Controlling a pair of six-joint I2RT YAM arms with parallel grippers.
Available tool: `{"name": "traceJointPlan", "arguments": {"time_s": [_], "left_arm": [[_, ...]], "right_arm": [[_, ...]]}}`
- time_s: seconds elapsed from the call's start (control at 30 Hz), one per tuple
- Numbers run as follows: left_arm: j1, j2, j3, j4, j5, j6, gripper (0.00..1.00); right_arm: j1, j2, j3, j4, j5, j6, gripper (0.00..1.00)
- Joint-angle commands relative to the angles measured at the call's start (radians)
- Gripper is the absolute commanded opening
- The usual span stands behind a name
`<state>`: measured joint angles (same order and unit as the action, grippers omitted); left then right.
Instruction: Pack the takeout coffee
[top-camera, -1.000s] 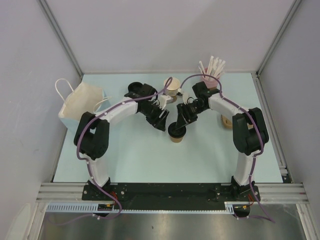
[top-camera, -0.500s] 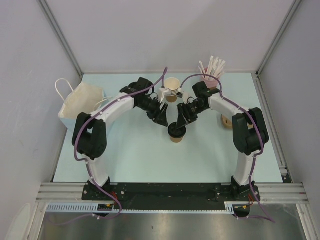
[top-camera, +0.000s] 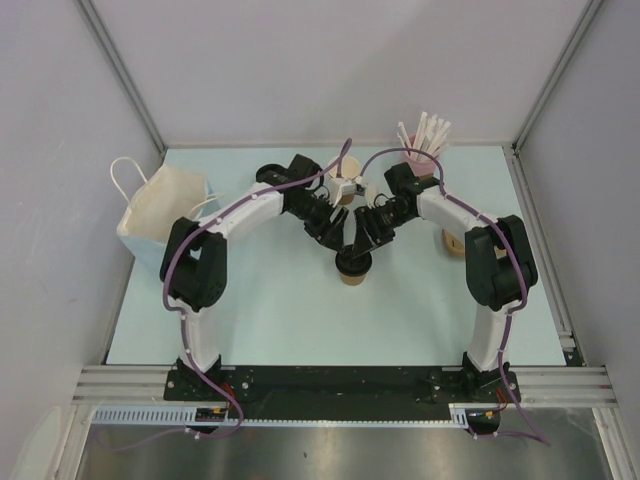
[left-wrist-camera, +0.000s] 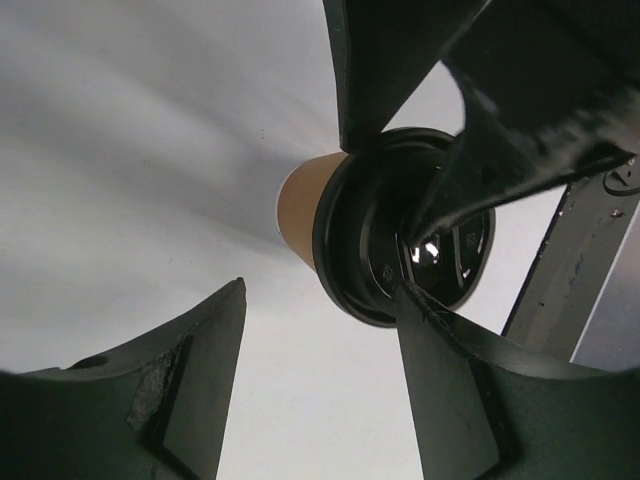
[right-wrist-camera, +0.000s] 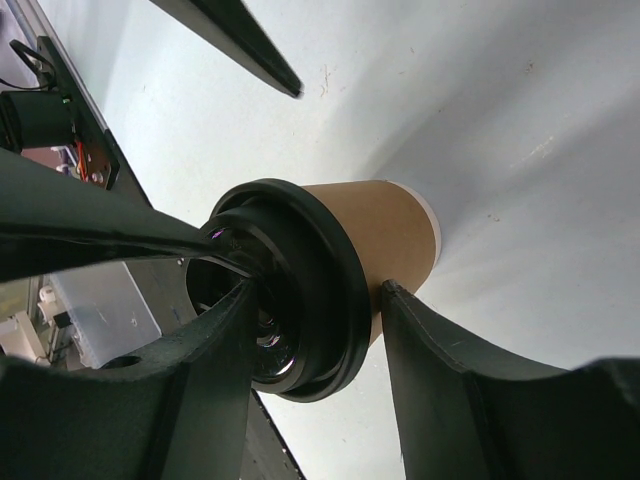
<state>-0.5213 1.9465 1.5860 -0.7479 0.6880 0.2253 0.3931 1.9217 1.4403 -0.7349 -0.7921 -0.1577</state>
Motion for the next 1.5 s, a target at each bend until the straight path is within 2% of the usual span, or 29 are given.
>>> {"name": "traceJointPlan", "arguments": {"time_s": [0.0, 0.5, 0.9, 1.1, 1.23, 1.37, 1.47], "left_arm": [[-0.022, 0.038, 0.049, 0.005, -0.030, -0.020, 0.66], [-0.072, 0.120, 0.042, 0.027, -0.160, -0.018, 0.65], [-0.085, 0.149, 0.074, -0.008, -0.168, 0.020, 0.75], [-0.100, 0.189, 0.104, -0.033, -0.222, 0.028, 0.71], [-0.100, 0.181, 0.088, -0.039, -0.148, 0.042, 0.69], [-0.062, 0.146, 0.072, -0.021, 0.063, 0.014, 0.74], [-0.049, 0.131, 0.075, -0.028, 0.102, 0.023, 0.75]], "right_arm": [[0.023, 0.040, -0.009, -0.003, 0.131, -0.046, 0.54], [0.021, 0.026, -0.011, -0.008, 0.119, -0.054, 0.55], [0.021, 0.023, -0.011, -0.003, 0.136, -0.052, 0.57], [0.020, 0.020, -0.008, -0.004, 0.136, -0.052, 0.57], [0.015, 0.019, -0.009, -0.006, 0.130, -0.052, 0.57], [0.004, 0.020, -0.008, -0.008, 0.102, -0.051, 0.57], [-0.002, 0.022, -0.008, -0.012, 0.096, -0.051, 0.57]]}}
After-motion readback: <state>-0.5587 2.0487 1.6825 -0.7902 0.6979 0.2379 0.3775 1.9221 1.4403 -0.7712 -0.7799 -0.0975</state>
